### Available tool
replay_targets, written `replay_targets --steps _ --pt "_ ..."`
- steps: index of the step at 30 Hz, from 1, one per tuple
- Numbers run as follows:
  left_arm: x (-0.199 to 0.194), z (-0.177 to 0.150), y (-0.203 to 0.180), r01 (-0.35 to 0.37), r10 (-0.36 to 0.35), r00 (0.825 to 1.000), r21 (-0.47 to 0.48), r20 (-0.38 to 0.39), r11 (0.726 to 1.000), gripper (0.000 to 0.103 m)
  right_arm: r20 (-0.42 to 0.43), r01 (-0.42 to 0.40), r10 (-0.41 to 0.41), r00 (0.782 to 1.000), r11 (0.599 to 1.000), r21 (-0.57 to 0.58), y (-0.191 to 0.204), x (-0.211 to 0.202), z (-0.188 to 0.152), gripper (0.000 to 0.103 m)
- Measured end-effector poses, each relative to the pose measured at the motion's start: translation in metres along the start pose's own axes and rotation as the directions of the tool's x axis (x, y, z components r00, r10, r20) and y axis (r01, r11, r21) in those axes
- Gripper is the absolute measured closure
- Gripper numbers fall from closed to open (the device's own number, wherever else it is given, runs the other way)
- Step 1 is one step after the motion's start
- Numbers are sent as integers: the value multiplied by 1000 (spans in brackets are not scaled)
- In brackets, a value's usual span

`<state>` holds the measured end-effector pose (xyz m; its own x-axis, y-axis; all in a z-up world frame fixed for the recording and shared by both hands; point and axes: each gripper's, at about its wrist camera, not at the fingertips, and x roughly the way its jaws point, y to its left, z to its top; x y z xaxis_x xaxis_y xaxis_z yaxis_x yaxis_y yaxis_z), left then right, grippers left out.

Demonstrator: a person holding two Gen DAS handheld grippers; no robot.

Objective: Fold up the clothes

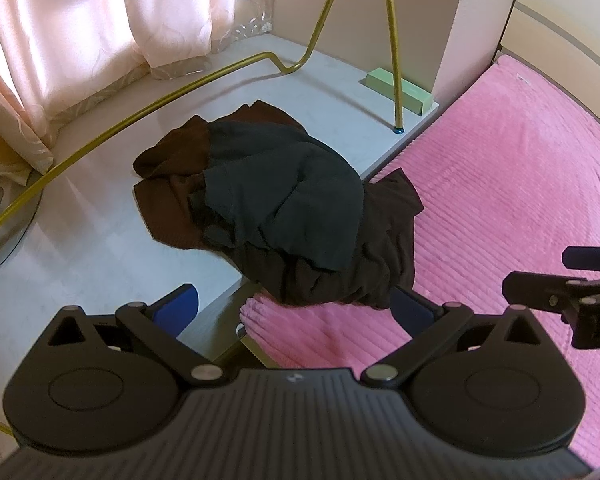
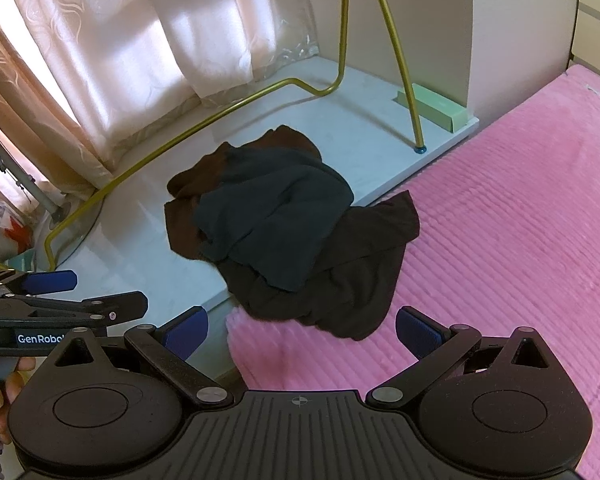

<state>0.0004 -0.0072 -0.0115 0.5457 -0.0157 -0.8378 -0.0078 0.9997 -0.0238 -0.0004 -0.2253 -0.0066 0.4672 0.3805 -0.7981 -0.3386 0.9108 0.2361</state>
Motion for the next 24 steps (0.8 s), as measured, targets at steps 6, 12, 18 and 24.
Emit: replay_targets --steps 6,12,18,24 --pt "2 0 -2 4 -4 1000 5 -4 1000 2 -5 2 -2 1000 1000 0 0 0 2 1" --pt "2 0 -3 3 -3 1000 6 -5 1000 2 -7 3 -3 1000 1000 -1 0 0 4 1" --pt "3 0 -4 -1 1 1000 -1 -7 1000 2 -10 1 -1 1000 1000 -1 0 1 4 1" --pt "4 -1 -4 -8 8 1000 -4 -10 1000 2 -14 -1 1 1000 1000 1 -1 2 5 1"
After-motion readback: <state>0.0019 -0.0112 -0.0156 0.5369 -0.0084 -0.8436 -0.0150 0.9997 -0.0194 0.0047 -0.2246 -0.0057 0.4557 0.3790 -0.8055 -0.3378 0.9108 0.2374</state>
